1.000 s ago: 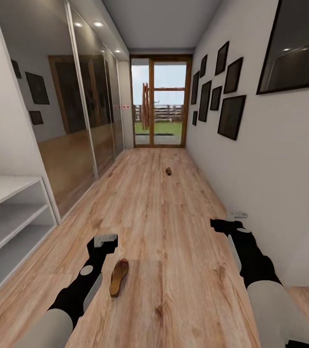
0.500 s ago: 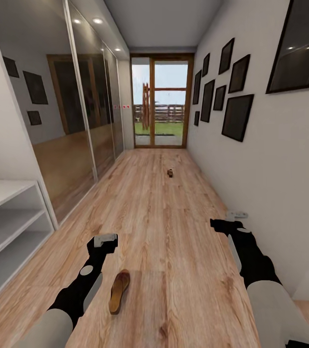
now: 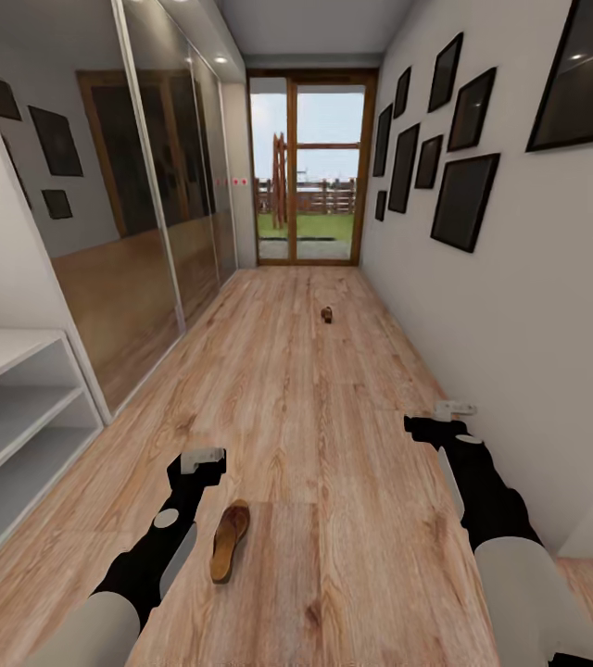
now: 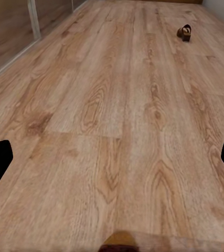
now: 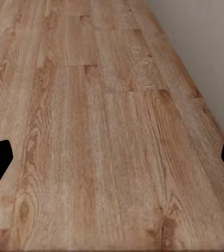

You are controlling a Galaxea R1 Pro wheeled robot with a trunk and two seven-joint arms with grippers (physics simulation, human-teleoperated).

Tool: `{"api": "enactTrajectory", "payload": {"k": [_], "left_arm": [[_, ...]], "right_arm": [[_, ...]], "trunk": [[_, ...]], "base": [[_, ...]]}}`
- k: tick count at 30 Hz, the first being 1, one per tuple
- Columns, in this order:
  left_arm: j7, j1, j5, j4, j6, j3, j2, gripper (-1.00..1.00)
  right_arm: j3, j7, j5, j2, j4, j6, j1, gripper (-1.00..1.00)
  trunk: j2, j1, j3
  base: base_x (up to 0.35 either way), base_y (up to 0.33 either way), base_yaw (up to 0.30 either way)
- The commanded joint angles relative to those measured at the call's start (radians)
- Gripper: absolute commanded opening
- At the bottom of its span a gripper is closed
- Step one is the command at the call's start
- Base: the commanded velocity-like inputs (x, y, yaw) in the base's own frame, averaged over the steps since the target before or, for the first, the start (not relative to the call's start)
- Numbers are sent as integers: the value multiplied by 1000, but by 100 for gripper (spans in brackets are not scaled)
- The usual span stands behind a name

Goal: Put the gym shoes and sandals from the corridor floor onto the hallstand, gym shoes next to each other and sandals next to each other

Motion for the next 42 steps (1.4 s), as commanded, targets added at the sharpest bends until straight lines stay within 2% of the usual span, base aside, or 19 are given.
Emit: {"api": "enactTrajectory", "payload": {"k": [1,23,31,42], "left_arm": [[7,-1,10,1,-4,-7,1,100],[7,-1,8,2,-14,-9,1,100],[7,-1,7,2,-50,-9,1,100],[7,0,7,2,-56,-9,1,100]], "right_arm": [[0,1,9,0,-2,6,0,100],[-1,1,9,0,-2,6,0,100],[-1,1,9,0,-2,6,0,100],[-1,1,9,0,-2,6,0,100]], "trunk": [[-1,0,-7],[-6,10,-128],[-8,14,-172],[-10,19,-233]], "base": [[0,0,0],[0,0,0],[0,0,0],[0,0,0]]}}
